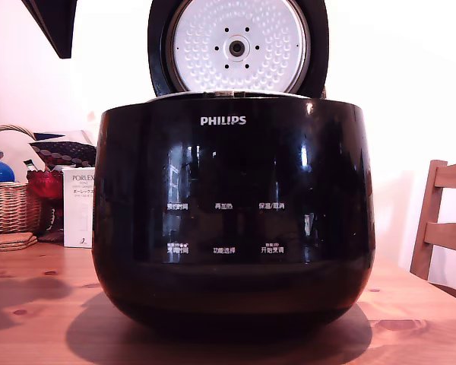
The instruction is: Close the rice cooker by pressing the lid down with medium force
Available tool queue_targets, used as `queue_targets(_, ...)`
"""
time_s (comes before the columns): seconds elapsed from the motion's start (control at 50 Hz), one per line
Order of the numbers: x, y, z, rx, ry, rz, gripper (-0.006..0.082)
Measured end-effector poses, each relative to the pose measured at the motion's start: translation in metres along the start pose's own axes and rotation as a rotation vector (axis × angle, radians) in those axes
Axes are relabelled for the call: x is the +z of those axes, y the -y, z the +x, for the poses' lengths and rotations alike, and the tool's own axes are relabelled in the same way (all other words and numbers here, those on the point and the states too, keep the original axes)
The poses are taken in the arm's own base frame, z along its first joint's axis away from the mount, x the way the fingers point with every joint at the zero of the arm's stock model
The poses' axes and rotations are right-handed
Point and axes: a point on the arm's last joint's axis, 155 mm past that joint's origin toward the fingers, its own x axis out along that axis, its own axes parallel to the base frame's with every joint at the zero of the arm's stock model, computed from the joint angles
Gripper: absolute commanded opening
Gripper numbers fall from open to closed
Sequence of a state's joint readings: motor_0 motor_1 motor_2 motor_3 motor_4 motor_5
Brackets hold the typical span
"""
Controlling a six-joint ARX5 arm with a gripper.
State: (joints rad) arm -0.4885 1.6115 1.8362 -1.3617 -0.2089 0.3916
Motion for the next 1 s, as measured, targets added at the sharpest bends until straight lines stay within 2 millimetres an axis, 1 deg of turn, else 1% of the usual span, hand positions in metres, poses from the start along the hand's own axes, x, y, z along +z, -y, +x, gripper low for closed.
queue_targets(0.02, 0.0, 0.0, 0.0, -0.002, 0.0, -0.002, -0.002)
queue_targets(0.12, -0.008, -0.014, 0.003, 0.003, -0.011, -0.068, -0.002)
queue_targets(0.26, -0.021, -0.042, 0.005, 0.068, -0.039, -0.126, -0.002)
queue_targets(0.3, -0.021, -0.049, 0.005, 0.097, -0.036, -0.136, -0.002)
queue_targets(0.42, -0.013, -0.063, 0.004, 0.161, -0.003, -0.151, -0.002)
queue_targets(0.5, -0.003, -0.075, 0.0, 0.204, 0.041, -0.17, -0.002)
queue_targets(0.56, 0.007, -0.084, -0.006, 0.231, 0.088, -0.184, -0.002)
queue_targets(0.58, 0.012, -0.088, -0.01, 0.241, 0.113, -0.214, -0.002)
queue_targets(0.74, 0.05, -0.115, -0.042, 0.32, 0.304, -0.268, -0.002)
queue_targets(0.84, 0.072, -0.114, -0.052, 0.29, 0.413, -0.269, -0.002)
queue_targets(1.0, 0.111, -0.096, -0.067, 0.182, 0.582, -0.245, -0.002)
